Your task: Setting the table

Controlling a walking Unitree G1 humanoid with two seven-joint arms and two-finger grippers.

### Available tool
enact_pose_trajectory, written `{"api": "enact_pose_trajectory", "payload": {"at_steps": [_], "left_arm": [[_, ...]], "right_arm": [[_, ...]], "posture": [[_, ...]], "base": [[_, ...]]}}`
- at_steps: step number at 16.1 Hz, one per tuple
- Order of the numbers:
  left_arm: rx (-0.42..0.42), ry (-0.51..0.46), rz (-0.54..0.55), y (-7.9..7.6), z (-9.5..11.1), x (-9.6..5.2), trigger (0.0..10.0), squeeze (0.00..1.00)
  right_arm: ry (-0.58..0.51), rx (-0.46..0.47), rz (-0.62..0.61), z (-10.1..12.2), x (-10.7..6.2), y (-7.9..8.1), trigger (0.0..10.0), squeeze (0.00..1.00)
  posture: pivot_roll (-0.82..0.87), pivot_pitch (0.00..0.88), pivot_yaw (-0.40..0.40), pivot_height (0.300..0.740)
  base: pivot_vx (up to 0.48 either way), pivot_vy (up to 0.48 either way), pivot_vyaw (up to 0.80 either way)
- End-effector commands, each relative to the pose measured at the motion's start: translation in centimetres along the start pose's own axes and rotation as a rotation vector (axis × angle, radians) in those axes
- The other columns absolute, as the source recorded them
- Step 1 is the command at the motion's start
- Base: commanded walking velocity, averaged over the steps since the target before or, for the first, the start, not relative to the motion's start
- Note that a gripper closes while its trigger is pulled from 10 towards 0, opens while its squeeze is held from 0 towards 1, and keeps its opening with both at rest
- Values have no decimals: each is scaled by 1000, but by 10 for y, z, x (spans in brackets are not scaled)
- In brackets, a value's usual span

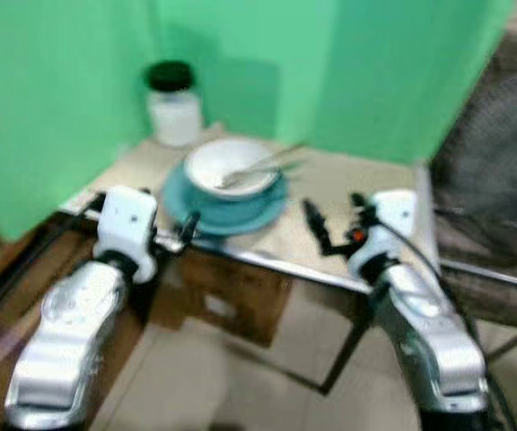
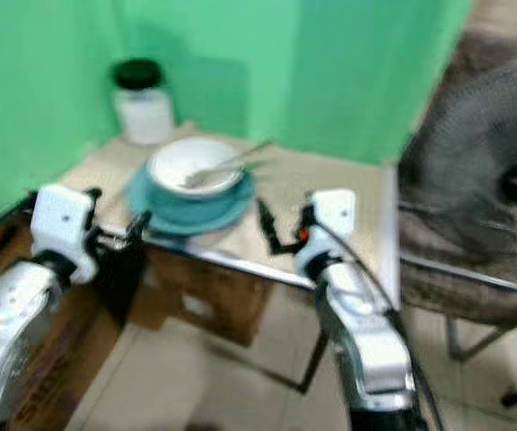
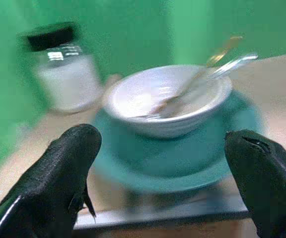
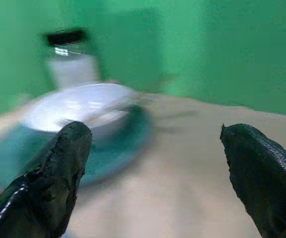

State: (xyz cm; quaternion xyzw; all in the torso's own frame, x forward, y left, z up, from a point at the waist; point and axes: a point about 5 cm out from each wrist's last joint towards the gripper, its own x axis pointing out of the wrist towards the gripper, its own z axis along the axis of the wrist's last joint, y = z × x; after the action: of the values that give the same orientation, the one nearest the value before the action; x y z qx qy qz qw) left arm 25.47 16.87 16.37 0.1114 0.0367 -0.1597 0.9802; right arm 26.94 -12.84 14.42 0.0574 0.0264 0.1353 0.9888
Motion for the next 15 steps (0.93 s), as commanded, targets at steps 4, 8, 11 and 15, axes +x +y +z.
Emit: {"api": "enact_pose_trajectory", "payload": {"at_steps": [4, 8, 11, 15], "left_arm": [[39, -2, -17, 3, 4, -1, 10000, 153], [51, 4, -44, 0, 4, -2, 10000, 153], [55, 6, -55, -3, 4, -4, 10000, 145], [63, 7, -70, -5, 5, -4, 10000, 149]], "right_arm": [[-21, -20, 10, 6, 2, 3, 10000, 0], [-26, -53, 61, 10, 2, 7, 10000, 0], [-19, -74, 88, 10, 2, 8, 10000, 0], [-35, -112, 142, 18, 6, 8, 10000, 0]], "posture": [[183, 0, 6, 740], [184, 0, 8, 740], [188, 0, 3, 740], [192, 0, -6, 740]], "base": [[313, 0, 330], [308, 0, 0], [299, 0, 402], [287, 0, 720]]}}
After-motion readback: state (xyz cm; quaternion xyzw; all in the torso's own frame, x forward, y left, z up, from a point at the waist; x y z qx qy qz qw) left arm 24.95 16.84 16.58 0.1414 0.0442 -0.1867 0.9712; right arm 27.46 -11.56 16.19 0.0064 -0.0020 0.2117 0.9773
